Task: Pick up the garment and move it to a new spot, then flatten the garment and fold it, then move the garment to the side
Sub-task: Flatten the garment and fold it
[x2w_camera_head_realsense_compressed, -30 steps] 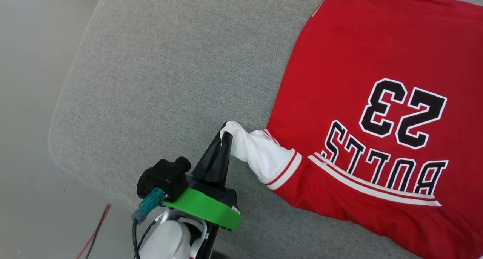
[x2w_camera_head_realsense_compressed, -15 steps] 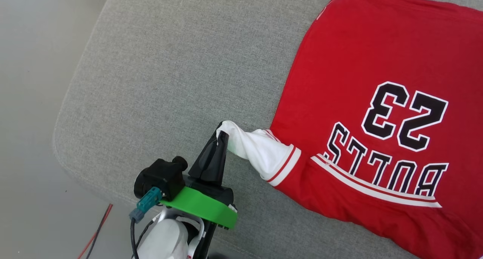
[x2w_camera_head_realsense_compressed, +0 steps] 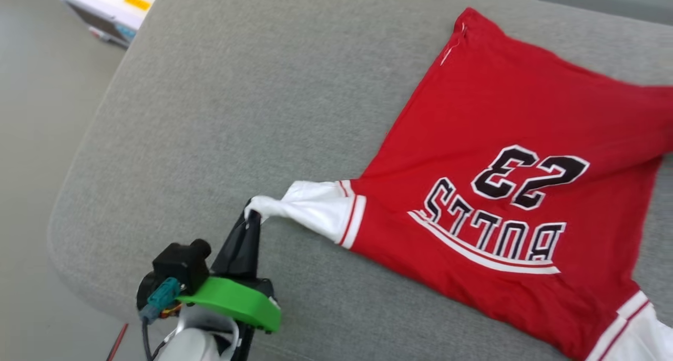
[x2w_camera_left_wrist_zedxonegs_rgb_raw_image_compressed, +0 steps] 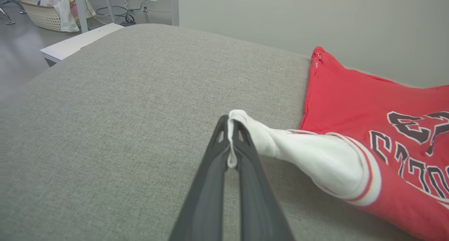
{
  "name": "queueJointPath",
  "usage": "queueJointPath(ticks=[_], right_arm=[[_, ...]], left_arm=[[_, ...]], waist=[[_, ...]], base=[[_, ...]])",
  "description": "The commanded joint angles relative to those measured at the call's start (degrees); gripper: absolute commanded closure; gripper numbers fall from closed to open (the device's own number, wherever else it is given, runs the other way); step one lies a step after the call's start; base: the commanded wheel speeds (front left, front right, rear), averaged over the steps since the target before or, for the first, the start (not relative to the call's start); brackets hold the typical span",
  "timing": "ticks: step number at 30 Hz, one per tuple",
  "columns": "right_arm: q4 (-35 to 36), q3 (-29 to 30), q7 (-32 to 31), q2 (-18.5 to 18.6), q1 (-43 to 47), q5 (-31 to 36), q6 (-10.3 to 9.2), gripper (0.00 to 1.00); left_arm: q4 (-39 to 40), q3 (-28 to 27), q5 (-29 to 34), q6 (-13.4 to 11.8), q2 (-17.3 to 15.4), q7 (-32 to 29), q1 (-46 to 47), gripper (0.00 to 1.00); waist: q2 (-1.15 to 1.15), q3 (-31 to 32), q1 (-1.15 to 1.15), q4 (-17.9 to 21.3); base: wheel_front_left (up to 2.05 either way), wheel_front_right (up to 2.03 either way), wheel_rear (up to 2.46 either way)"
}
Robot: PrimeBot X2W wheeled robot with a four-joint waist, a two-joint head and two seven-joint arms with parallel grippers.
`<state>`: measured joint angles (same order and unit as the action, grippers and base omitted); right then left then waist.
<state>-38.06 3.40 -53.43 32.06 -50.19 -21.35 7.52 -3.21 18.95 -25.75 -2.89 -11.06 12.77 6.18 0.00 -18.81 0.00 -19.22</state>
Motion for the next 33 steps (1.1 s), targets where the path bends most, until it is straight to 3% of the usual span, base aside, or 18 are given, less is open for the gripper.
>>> queueJointPath(ticks=[1, 7, 14, 20, 27, 28, 29, 30, 33], right_arm=[[2.18, -0.61, 0.11, 0.15, 3.78, -1.38, -0.03, 1.0], [13.21, -1.46, 0.49, 0.07, 18.82, -5.43, -0.03, 1.0], [26.18, 3.97, 1.26, -1.94, 37.6, -6.87, -0.03, 1.0], [35.62, 9.95, 1.65, -8.34, 53.87, -6.6, -0.03, 1.0], [40.98, 14.83, 4.3, -19.35, 66.27, -5.45, -0.03, 1.0], [41.2, 15.18, 5.07, -20.66, 66.89, -5.48, -0.03, 0.86], [41.28, 16.15, 6.4, -22.36, 67.29, -5.34, -0.03, 0.47], [41.12, 16.76, 7.53, -23.48, 67.49, -5.07, -0.03, 0.0], [41.25, 18.13, 13.46, -26.14, 66.46, -5.51, -0.03, 0.0]], left_arm=[[-0.17, -1.0, -0.86, -0.84, -0.76, -0.19, -1.4, 1.0], [-0.74, -3.99, -2.67, -2.48, -3.34, -1.58, -5.76, 1.0], [-3.46, -5.76, -3.76, -3.91, -5.56, -3.31, -9.8, 1.0], [-4.63, -6.19, -4.27, -4.62, -5.6, -2.79, -11.82, 1.0], [-4.39, -5.69, -4.51, -4.64, -5.49, -2.87, -12.21, 1.0], [-4.25, -5.63, -4.5, -4.64, -5.53, -2.92, -12.14, 1.0], [-4.06, -5.55, -4.54, -4.6, -5.53, -2.98, -12.01, 1.0], [-3.91, -5.46, -4.56, -4.58, -5.52, -3.08, -11.89, 1.0], [-3.38, -5.05, -4.56, -4.53, -5.51, -3.53, -11.39, 1.0]], waist=[[0.0, 5.66, 0.0, 5.99], [0.0, 10.06, 0.0, 12.19], [0.0, 13.72, 0.0, 17.28], [0.0, 14.47, 0.0, 19.85], [0.0, 14.5, 0.0, 20.59], [0.0, 14.37, 0.0, 20.66], [0.0, 14.3, 0.0, 20.7], [0.0, 14.23, 0.0, 20.65], [0.0, 13.93, 0.0, 20.32]], base=[[0.0, 0.0, 0.0], [0.0, 0.0, 0.0], [0.0, 0.0, 0.0], [0.0, 0.0, 0.0], [0.0, 0.0, 0.0], [0.0, 0.0, 0.0], [0.0, 0.0, 0.0], [0.0, 0.0, 0.0], [0.0, 0.0, 0.0]])
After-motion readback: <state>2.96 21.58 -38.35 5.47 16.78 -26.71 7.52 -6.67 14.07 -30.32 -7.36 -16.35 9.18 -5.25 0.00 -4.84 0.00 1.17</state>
